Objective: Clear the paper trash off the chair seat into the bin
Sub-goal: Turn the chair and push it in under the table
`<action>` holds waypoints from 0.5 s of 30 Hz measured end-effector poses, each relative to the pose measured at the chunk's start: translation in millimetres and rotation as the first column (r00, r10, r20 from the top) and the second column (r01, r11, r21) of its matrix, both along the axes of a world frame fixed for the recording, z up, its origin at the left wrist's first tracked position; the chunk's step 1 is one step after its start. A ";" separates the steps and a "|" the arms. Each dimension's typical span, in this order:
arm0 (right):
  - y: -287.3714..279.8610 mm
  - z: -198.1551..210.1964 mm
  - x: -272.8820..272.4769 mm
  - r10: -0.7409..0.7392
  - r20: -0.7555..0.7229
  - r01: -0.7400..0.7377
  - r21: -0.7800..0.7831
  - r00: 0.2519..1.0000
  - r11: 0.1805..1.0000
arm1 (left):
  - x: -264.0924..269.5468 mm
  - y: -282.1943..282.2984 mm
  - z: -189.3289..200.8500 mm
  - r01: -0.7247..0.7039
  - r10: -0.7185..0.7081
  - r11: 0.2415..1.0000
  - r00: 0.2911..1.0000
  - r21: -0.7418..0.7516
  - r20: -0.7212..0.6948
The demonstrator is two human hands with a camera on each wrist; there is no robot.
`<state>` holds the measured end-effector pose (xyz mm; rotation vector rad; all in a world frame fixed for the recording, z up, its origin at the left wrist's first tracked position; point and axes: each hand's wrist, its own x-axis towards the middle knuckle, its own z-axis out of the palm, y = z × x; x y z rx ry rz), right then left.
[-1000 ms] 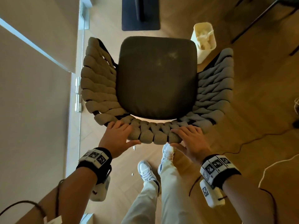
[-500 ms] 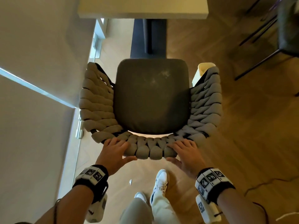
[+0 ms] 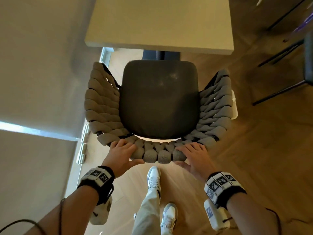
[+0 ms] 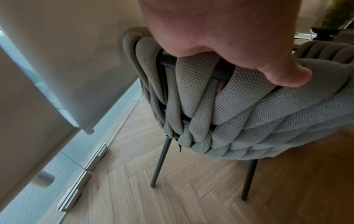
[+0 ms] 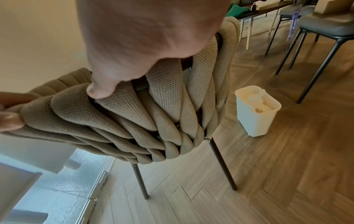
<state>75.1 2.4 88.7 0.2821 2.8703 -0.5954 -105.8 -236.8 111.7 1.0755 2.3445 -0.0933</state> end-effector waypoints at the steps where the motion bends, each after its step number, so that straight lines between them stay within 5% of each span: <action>1: 4.8 0.2 -8.8 -0.002 0.003 0.002 0.000 1.000 1.000 | -8.9 5.1 0.7 0.006 -0.006 1.000 1.000 -0.008 0.002; 15: 55.1 8.5 -108.0 0.006 0.065 -0.008 0.027 0.998 1.000 | -105.8 52.3 -5.1 0.002 -0.001 0.997 1.000 0.072 -0.011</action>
